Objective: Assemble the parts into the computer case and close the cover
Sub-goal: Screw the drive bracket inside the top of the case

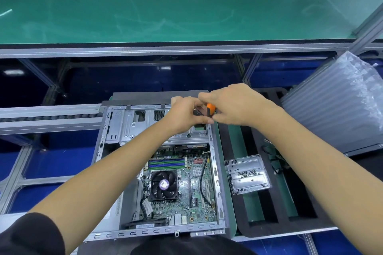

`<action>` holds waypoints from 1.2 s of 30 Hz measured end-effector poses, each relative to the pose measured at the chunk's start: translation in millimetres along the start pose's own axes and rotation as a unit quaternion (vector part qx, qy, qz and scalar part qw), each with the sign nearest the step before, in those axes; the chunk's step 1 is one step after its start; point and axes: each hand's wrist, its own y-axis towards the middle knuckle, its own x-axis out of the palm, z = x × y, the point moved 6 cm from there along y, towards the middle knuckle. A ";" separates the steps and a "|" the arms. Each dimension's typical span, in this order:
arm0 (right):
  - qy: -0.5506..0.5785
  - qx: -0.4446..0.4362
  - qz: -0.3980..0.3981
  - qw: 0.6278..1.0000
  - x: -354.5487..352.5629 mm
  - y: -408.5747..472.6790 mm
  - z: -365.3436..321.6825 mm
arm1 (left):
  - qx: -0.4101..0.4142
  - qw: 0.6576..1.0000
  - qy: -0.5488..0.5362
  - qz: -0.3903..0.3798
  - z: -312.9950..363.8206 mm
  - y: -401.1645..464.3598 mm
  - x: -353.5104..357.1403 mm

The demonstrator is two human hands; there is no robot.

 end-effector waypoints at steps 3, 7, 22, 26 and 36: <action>-0.013 0.020 -0.020 1.000 1.3 3.7 2.6 | 0.006 0.999 -0.015 -0.031 -3.4 -2.0 3.7; 0.026 0.077 -0.033 0.996 1.7 5.2 8.4 | 0.012 0.997 0.047 0.067 3.3 -7.5 1.5; -0.002 0.032 -0.052 0.998 2.2 6.1 3.6 | 0.005 0.999 0.040 0.011 3.1 -6.0 9.9; -0.024 0.045 -0.046 0.998 3.1 9.0 0.6 | -0.003 0.997 0.048 0.058 3.4 -4.5 14.1; -0.026 -0.033 -0.056 0.998 0.5 15.0 -4.0 | -0.041 0.999 -0.030 -0.002 -2.3 -0.2 13.1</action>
